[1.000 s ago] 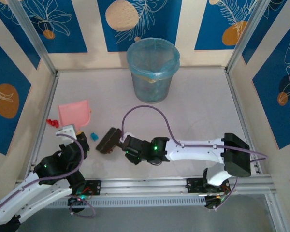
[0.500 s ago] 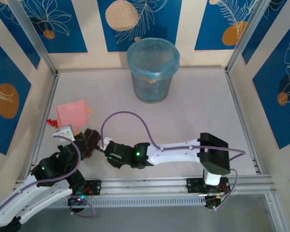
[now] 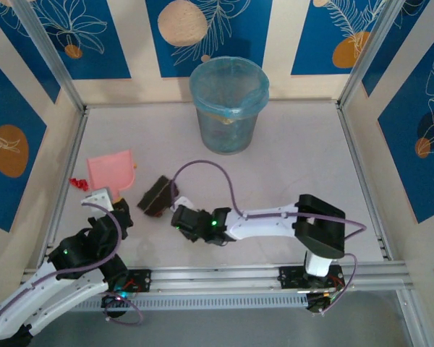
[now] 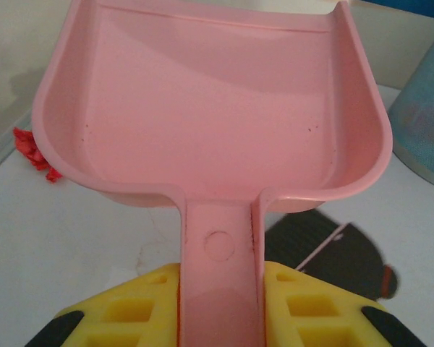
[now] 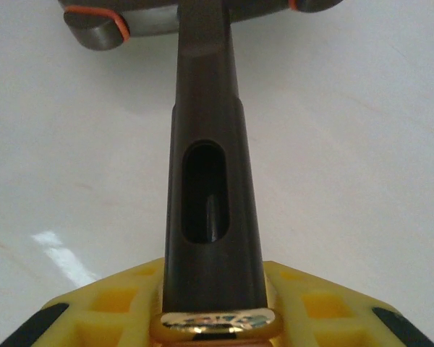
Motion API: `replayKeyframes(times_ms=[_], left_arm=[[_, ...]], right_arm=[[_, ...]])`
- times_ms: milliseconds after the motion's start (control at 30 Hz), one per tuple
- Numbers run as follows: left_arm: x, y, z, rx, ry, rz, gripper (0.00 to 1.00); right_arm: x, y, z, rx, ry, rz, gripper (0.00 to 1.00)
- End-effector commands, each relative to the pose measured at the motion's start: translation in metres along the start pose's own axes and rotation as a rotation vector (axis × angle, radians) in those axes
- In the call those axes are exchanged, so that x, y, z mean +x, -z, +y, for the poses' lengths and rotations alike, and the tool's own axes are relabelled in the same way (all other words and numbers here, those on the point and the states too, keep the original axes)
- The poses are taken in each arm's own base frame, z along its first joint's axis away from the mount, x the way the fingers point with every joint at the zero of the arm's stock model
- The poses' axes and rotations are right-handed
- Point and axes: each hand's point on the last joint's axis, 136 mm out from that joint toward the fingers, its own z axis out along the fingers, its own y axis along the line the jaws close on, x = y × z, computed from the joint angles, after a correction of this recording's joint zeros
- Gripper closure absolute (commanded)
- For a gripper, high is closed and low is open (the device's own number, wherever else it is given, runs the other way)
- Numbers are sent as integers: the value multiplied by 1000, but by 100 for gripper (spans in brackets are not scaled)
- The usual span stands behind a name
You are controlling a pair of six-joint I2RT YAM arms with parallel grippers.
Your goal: Sweep away the paper scraps from the table
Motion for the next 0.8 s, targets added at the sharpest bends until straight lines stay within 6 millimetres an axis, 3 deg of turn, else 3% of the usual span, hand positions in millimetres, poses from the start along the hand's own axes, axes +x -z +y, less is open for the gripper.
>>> replayKeyframes(times_ms=[0,133,367,533,767], left_arm=[[2,-3,-22,98,-17,10,100],[12,-7,-57,230,-79,67,100],[42,-11,-115,426,-186,225,100],[57,-9,-134,494,-225,310,100],[88,1,-148,570,-243,487,100]], right_arm=[[35,10,-51,133,-131,89,100],[46,26,-84,168,-290,78,100],[54,61,-116,55,-650,1,100],[61,90,-144,-29,-902,-81,100],[47,139,-165,-105,-986,-241,100]])
